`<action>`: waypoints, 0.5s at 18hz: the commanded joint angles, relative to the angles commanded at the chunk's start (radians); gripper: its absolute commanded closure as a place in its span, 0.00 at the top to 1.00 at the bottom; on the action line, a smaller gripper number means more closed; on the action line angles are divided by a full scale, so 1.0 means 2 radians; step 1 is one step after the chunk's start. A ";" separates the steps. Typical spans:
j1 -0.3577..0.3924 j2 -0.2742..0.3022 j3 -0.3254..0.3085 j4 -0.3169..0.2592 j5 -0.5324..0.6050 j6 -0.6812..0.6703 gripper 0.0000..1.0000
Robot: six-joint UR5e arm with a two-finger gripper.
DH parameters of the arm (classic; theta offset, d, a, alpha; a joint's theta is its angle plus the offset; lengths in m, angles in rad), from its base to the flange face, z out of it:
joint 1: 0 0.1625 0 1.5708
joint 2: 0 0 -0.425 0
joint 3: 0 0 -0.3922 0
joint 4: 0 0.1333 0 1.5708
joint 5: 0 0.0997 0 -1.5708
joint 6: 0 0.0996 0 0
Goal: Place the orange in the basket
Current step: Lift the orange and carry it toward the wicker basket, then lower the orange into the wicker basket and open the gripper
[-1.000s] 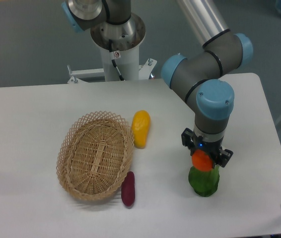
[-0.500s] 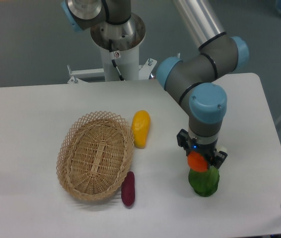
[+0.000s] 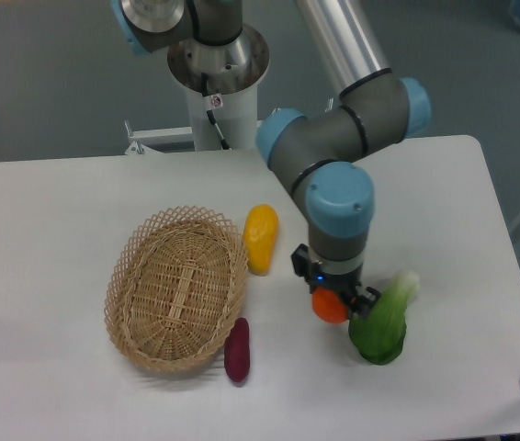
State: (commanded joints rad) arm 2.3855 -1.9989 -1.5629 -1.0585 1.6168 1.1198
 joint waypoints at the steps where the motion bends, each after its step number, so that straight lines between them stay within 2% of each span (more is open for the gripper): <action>1: -0.012 0.015 -0.025 0.002 0.000 -0.011 0.54; 2: -0.021 0.030 -0.057 0.007 0.001 -0.012 0.54; 4: -0.041 0.039 -0.074 0.018 0.001 -0.013 0.54; 9: -0.083 0.039 -0.073 0.031 0.001 -0.035 0.54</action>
State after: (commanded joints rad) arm 2.2198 -1.9205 -1.7089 -0.9972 1.6183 1.0508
